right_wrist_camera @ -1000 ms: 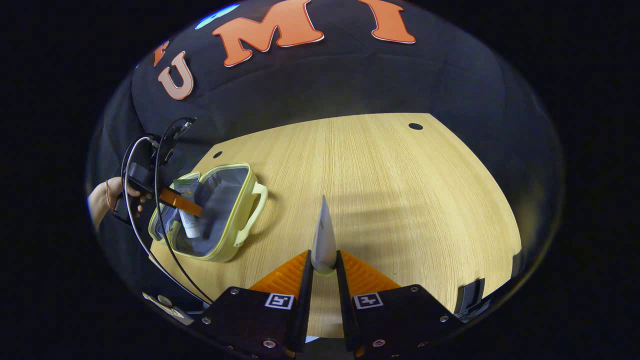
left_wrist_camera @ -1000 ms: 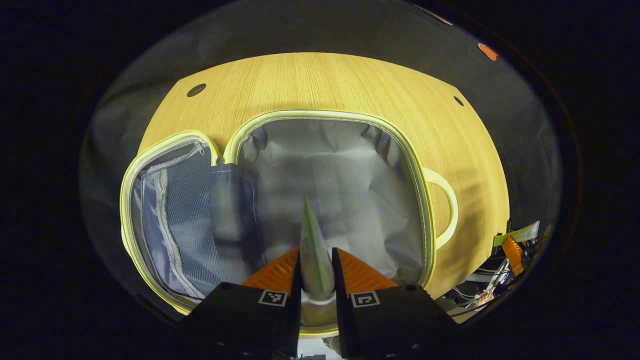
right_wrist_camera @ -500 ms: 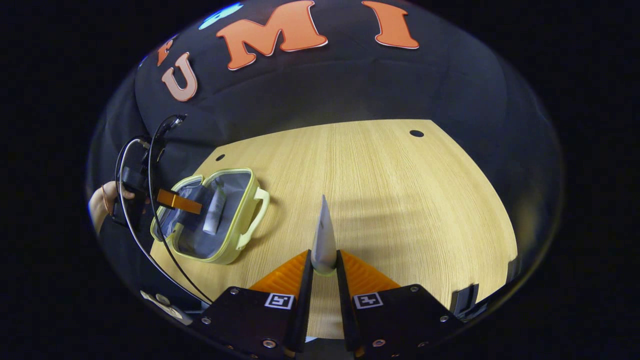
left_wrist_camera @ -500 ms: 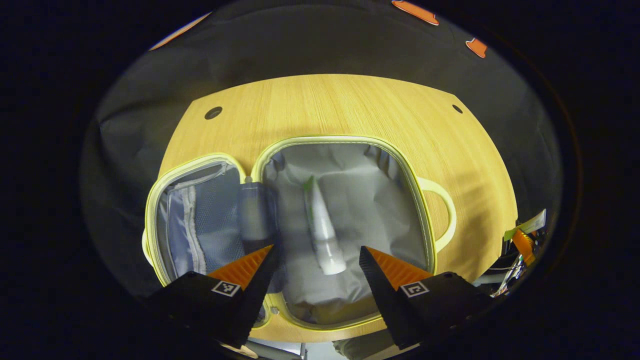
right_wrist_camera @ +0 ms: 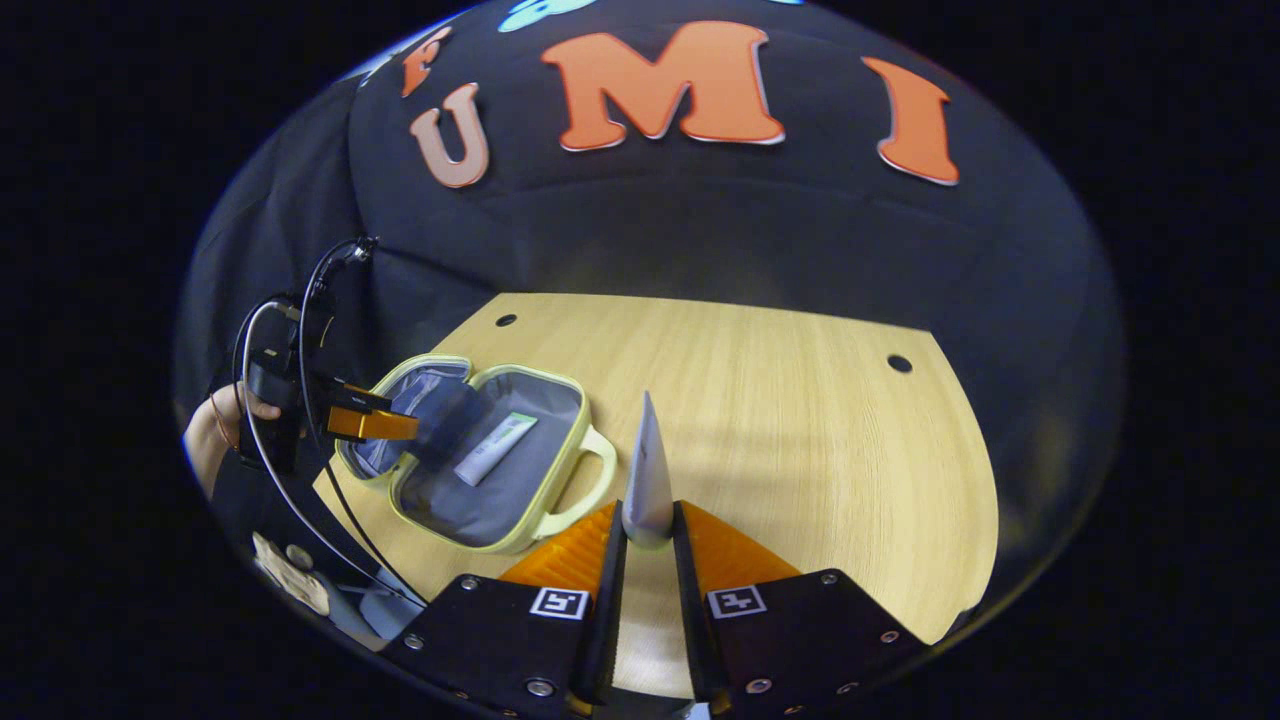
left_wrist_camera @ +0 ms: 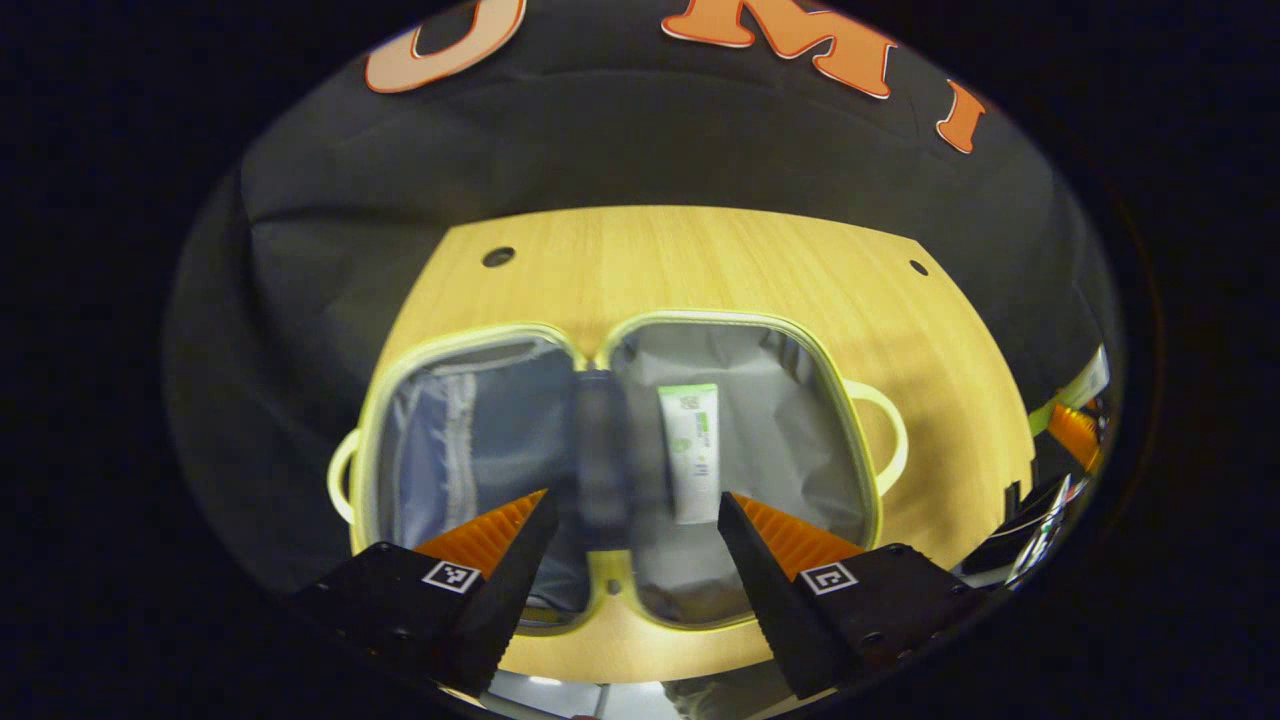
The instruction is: First open the suitcase, pack the skin care products into it, and then close the suitcase.
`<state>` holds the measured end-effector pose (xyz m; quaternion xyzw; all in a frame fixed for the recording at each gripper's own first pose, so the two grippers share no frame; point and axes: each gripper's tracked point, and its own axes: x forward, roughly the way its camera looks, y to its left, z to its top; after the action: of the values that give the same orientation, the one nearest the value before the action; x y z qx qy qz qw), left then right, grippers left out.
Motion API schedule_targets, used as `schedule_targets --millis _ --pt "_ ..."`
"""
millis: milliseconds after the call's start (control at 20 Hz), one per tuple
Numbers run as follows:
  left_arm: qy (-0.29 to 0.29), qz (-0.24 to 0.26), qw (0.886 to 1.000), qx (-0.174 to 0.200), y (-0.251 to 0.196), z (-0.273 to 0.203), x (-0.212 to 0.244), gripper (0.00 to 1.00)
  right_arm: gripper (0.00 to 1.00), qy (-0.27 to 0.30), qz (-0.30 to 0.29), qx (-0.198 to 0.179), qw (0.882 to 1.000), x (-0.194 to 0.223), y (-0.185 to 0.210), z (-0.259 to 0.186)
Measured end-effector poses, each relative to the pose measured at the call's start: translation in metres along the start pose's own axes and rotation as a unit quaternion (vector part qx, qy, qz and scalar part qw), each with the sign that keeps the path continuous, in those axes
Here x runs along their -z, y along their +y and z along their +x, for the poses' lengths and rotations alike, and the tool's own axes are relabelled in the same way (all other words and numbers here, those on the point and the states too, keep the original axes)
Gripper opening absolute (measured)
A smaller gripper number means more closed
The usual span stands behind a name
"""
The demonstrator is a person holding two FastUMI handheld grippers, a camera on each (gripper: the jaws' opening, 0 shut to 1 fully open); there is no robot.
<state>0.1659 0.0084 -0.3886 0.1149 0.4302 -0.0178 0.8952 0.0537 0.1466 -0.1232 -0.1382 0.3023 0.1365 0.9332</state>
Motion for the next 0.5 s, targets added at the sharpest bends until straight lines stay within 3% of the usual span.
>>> schedule_targets --millis 200,350,500 --pt "-0.041 -0.024 0.999 -0.012 0.024 -0.016 0.003 1.0 0.29 -0.007 -0.061 -0.035 0.998 -0.044 0.053 0.02" --pt "-0.052 -0.066 0.996 -0.016 0.042 -0.029 0.015 1.0 0.29 0.003 -0.066 -0.084 0.994 -0.062 0.106 0.038" --pt "-0.06 -0.09 0.993 -0.046 0.074 -0.043 0.033 1.0 0.3 0.061 -0.04 -0.143 0.987 -0.046 0.163 0.061"
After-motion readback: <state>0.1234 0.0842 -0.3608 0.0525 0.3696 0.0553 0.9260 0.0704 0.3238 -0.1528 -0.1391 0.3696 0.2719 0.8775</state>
